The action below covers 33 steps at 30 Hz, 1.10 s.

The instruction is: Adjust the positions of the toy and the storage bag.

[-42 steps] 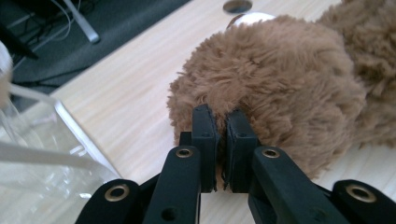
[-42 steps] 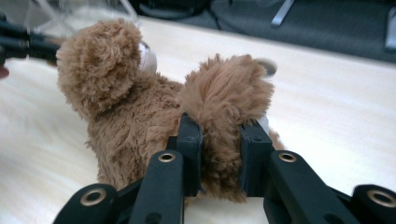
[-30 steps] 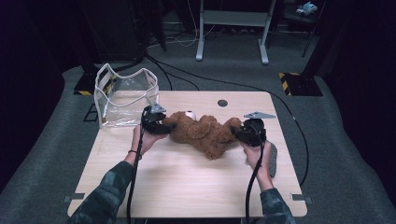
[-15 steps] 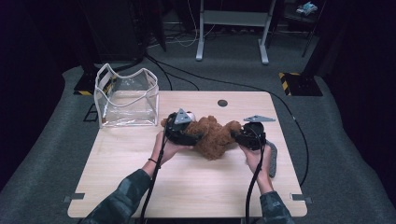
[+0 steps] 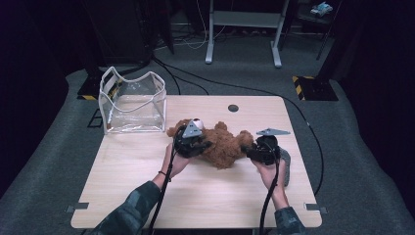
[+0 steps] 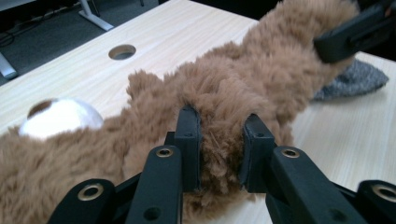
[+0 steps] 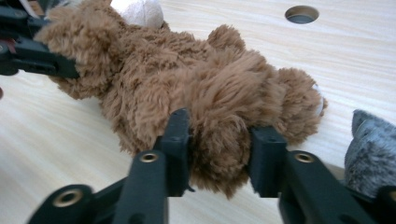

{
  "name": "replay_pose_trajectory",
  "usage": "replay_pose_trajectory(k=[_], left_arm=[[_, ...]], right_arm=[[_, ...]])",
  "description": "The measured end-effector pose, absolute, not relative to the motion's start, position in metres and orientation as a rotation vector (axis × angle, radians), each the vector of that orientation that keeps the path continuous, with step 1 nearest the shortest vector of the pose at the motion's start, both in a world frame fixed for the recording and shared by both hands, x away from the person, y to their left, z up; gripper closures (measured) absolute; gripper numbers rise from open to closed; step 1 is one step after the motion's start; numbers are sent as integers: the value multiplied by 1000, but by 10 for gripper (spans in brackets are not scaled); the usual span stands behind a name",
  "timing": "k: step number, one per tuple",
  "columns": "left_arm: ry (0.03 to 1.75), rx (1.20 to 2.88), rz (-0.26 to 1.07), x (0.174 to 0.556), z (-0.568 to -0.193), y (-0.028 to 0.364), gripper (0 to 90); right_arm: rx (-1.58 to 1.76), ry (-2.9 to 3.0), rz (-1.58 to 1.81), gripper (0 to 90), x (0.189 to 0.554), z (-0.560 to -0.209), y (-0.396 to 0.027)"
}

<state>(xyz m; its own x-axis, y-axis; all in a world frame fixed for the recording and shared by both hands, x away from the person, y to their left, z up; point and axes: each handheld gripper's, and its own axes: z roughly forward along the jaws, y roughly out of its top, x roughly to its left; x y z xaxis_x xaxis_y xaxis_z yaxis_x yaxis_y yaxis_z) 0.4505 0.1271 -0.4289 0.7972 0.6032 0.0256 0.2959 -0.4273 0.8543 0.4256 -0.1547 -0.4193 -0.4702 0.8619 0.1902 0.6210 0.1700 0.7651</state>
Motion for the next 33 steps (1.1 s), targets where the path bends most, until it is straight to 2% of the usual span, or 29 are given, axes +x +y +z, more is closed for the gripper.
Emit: replay_pose_trajectory(k=[3,6,10,19,33], left_arm=[[677,2021,395,444,-437,134,733],[683,2013,379,441,-441,139,733],[699,2003,364,437,-448,146,734],[734,2007,315,433,-461,161,736],[755,2004,295,430,-466,164,733]], right_arm=[[1430,2176,1221,511,425,-422,-162],[1449,2155,1259,318,425,-421,-171],[1461,2106,1297,195,428,-415,-180],[1535,2013,1285,151,447,-406,-199],[1679,2212,1059,145,514,-463,-171]])
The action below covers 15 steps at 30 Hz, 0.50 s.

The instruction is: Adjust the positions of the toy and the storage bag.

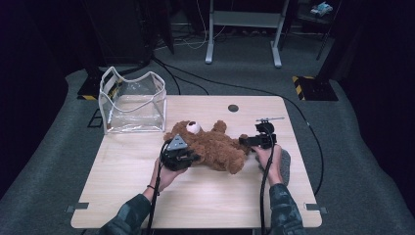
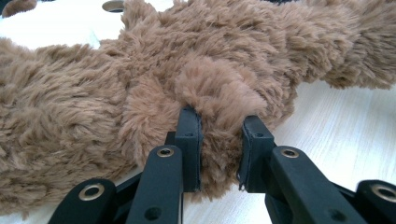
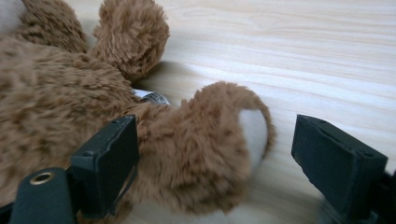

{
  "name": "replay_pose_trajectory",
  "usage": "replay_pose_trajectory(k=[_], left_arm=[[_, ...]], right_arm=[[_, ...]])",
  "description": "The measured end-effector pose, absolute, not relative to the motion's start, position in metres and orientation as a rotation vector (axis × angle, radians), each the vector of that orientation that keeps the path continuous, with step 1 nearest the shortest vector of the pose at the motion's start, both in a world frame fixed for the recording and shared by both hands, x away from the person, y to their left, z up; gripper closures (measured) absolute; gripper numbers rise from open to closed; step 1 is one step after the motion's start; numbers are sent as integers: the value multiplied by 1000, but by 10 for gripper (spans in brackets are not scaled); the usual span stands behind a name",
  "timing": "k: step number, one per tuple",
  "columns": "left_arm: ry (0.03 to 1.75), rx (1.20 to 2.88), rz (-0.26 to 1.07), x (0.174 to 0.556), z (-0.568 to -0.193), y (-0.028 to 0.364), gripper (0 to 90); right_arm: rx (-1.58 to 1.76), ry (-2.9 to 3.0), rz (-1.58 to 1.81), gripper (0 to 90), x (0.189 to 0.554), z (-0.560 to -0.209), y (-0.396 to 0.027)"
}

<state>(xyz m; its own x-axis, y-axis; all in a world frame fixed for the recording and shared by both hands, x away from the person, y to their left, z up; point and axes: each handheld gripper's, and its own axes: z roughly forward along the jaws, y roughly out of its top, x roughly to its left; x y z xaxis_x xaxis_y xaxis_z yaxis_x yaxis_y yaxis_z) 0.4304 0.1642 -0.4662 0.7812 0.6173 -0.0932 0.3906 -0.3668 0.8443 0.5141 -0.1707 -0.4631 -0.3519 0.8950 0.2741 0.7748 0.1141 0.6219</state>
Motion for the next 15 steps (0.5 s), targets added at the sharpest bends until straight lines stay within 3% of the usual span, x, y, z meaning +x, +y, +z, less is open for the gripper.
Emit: replay_pose_trajectory(k=[4,12,15], left_arm=[[750,2008,299,431,-467,164,734],[747,2010,303,431,-467,164,743],[751,2009,307,430,-465,163,752]], right_arm=[[1693,2257,1021,237,521,-469,-164],[1653,2328,1020,667,523,-476,-159],[1650,2340,1026,759,522,-475,-157]])
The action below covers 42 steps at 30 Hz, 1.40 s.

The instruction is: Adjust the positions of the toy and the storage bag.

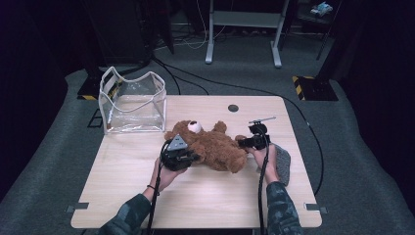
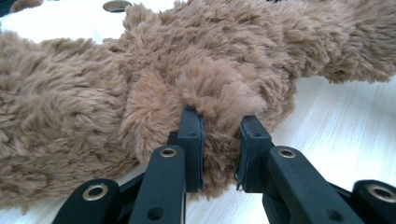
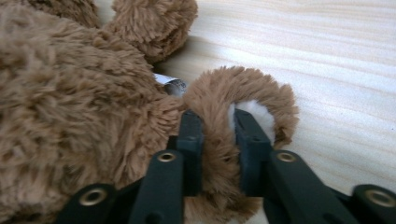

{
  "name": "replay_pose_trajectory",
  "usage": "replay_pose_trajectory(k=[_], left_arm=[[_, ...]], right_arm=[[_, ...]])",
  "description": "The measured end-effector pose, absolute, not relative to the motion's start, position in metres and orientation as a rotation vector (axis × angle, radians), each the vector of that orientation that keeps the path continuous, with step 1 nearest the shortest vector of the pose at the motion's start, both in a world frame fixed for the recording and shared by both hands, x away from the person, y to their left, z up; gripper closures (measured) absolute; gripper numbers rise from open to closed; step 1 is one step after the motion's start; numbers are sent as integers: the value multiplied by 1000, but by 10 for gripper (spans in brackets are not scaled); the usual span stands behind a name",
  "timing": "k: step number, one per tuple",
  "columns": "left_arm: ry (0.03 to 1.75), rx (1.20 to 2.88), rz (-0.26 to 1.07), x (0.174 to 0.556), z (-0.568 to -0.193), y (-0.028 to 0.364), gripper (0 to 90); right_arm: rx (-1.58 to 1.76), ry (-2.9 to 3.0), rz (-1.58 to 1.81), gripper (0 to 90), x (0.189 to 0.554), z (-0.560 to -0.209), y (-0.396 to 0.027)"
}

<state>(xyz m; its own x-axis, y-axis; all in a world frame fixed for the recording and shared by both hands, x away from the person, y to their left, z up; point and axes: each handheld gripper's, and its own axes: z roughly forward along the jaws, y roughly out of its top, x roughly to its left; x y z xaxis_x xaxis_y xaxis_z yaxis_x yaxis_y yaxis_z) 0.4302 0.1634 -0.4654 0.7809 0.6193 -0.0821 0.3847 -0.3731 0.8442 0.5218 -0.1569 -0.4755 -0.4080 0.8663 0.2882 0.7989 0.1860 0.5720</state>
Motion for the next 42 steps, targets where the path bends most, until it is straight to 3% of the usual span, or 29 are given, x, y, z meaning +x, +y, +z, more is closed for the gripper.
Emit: replay_pose_trajectory(k=[5,21,42], left_arm=[[724,2009,341,430,-458,166,766],[704,2003,460,450,-421,187,798],[746,2021,517,483,-411,200,814]], right_arm=[[1619,2300,1045,801,517,-471,-157],[1512,2095,1142,815,497,-431,-172],[1358,1941,1185,819,430,-394,-168]])
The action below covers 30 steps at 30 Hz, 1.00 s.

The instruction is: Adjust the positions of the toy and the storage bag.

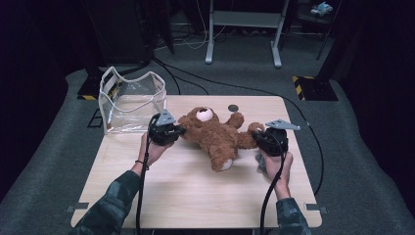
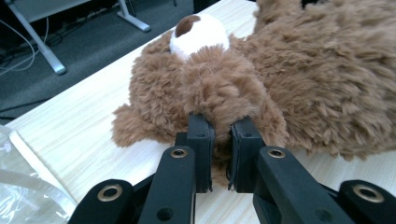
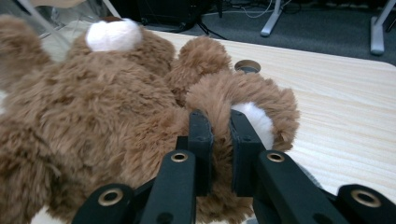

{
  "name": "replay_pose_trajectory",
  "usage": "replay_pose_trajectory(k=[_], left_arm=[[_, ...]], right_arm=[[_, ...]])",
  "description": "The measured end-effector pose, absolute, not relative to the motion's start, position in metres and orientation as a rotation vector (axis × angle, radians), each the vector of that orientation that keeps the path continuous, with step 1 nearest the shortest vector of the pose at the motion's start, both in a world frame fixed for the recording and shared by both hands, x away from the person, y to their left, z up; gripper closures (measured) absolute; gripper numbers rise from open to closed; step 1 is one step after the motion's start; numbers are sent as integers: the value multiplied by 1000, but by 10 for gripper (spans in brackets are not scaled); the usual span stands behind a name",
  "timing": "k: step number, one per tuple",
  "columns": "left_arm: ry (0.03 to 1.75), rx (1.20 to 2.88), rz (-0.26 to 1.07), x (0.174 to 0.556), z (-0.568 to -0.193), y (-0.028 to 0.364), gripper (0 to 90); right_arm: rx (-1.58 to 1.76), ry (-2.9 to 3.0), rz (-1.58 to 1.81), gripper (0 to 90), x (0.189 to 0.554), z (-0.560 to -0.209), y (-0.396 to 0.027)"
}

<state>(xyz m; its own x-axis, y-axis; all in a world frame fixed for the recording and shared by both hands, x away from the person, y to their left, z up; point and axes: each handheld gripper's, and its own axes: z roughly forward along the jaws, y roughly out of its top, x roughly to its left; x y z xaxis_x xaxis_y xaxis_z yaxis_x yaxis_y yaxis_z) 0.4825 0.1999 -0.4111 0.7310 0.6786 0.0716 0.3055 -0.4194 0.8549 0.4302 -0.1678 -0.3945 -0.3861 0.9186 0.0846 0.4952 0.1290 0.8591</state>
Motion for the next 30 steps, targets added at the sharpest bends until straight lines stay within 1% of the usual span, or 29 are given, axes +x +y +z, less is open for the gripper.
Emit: replay_pose_trajectory(k=[8,13,17,20,23,26,27,30], left_arm=[[769,2058,520,495,-416,203,816],[798,2097,490,501,-429,204,815],[850,2090,443,505,-444,209,812],[856,2079,425,505,-446,211,804],[861,2077,415,503,-448,211,781],[888,2062,410,502,-449,216,739],[900,2050,411,502,-450,217,722],[913,2042,383,502,-455,221,717]], right_arm=[[1333,1955,1186,819,403,-404,-152],[1365,2017,1176,817,394,-428,-147],[1380,2086,1157,809,390,-450,-141],[1401,2105,1168,767,389,-455,-141],[1410,2127,1170,647,393,-454,-144],[1408,2152,1159,487,399,-448,-148],[1405,2167,1153,420,402,-446,-150],[1422,2156,1154,293,413,-440,-154]])
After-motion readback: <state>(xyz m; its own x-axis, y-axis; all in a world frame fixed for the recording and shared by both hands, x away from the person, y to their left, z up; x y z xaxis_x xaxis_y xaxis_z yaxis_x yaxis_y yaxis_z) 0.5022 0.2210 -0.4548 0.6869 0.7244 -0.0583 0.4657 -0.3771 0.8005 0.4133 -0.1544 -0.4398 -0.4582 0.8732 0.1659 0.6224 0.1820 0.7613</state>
